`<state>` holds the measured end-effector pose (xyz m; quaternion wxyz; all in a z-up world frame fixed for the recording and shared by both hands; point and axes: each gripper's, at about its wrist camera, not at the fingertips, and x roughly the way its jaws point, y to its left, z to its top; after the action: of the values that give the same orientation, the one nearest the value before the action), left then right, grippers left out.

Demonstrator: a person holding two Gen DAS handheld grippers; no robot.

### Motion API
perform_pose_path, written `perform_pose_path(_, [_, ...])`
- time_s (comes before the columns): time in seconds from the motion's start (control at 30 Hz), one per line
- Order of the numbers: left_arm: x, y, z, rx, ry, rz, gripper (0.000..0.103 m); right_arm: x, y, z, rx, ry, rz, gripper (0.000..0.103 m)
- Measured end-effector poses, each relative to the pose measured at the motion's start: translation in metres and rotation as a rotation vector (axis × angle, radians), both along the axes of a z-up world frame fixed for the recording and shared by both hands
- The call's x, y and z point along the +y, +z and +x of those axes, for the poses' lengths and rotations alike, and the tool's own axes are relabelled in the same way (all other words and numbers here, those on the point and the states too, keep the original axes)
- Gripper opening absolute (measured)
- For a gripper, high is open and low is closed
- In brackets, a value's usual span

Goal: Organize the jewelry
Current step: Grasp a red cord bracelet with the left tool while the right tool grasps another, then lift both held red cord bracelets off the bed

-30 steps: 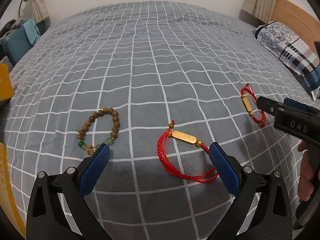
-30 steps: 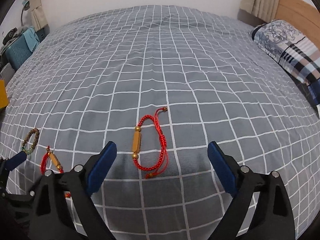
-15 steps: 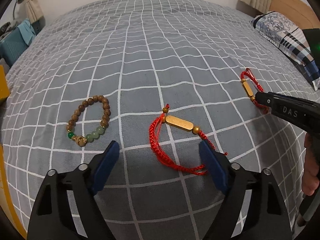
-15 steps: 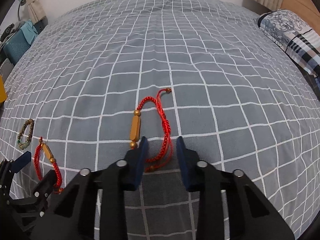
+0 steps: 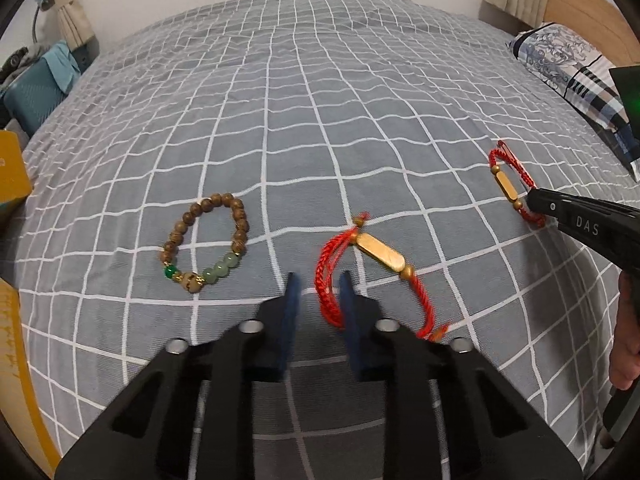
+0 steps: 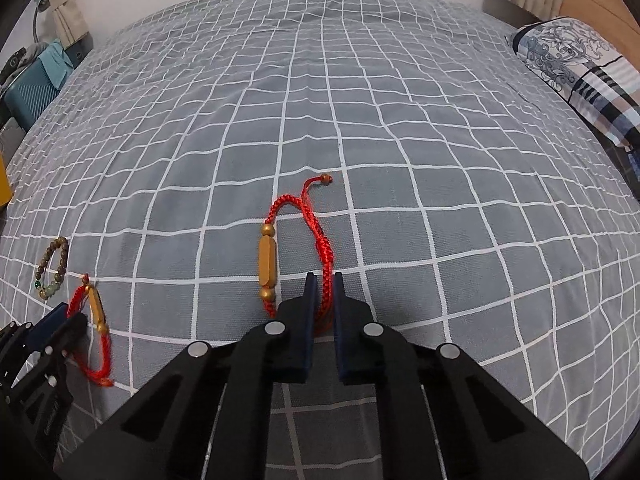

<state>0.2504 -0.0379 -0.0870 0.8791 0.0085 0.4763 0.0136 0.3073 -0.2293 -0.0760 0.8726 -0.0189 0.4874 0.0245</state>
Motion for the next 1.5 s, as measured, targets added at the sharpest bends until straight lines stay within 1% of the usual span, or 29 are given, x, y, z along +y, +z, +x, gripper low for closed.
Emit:
perform_pose_path(0.1, [0.001, 0.004, -0.003, -0.008, -0.014, -0.007, 0.006, -0.003, 0.004, -0.001, -0.01, -0.013, 0.009, 0.007])
perform_pose_path(0.2, [-0.001, 0.01, -0.006, -0.019, -0.029, -0.026, 0.006, -0.005, 0.01, -0.004, -0.027, -0.016, 0.018, 0.006])
perform_pose_path(0.37, [-0.007, 0.016, -0.012, -0.039, -0.057, -0.034, 0.006, -0.006, 0.017, -0.008, -0.049, -0.019, 0.02, 0.006])
perform_pose_path(0.83, [-0.011, 0.032, -0.021, -0.09, -0.083, -0.052, 0.006, -0.005, 0.035, -0.017, -0.107, -0.019, 0.028, 0.006])
perform_pose_path(0.9, [-0.01, 0.034, -0.021, -0.095, -0.083, -0.053, 0.006, -0.006, 0.034, -0.015, -0.108, -0.016, 0.028, 0.006])
perform_pose_path(1.03, [-0.011, 0.034, -0.022, -0.094, -0.083, -0.051, 0.006, -0.009, 0.025, -0.011, -0.08, -0.034, 0.026, 0.01])
perform_pose_path(1.1, [-0.011, 0.033, -0.022, -0.091, -0.082, -0.051, 0.006, -0.01, 0.019, -0.007, -0.076, -0.036, 0.022, 0.014])
perform_pose_path(1.17, [-0.012, 0.031, -0.022, -0.088, -0.081, -0.049, 0.006, -0.011, 0.015, -0.006, -0.072, -0.038, 0.023, 0.022])
perform_pose_path(1.2, [-0.012, 0.031, -0.022, -0.087, -0.081, -0.05, 0.006, -0.011, 0.014, -0.006, -0.072, -0.038, 0.026, 0.023])
perform_pose_path(1.4, [-0.012, 0.029, -0.02, -0.083, -0.08, -0.048, 0.006, -0.01, 0.001, 0.0, -0.036, -0.035, 0.027, 0.023])
perform_pose_path(1.43, [-0.012, 0.029, -0.021, -0.084, -0.08, -0.048, 0.006, -0.01, -0.003, 0.002, -0.017, -0.034, 0.024, 0.022])
perform_pose_path(1.5, [-0.012, 0.029, -0.021, -0.085, -0.081, -0.047, 0.006, -0.011, -0.007, 0.004, 0.002, -0.036, 0.029, 0.015])
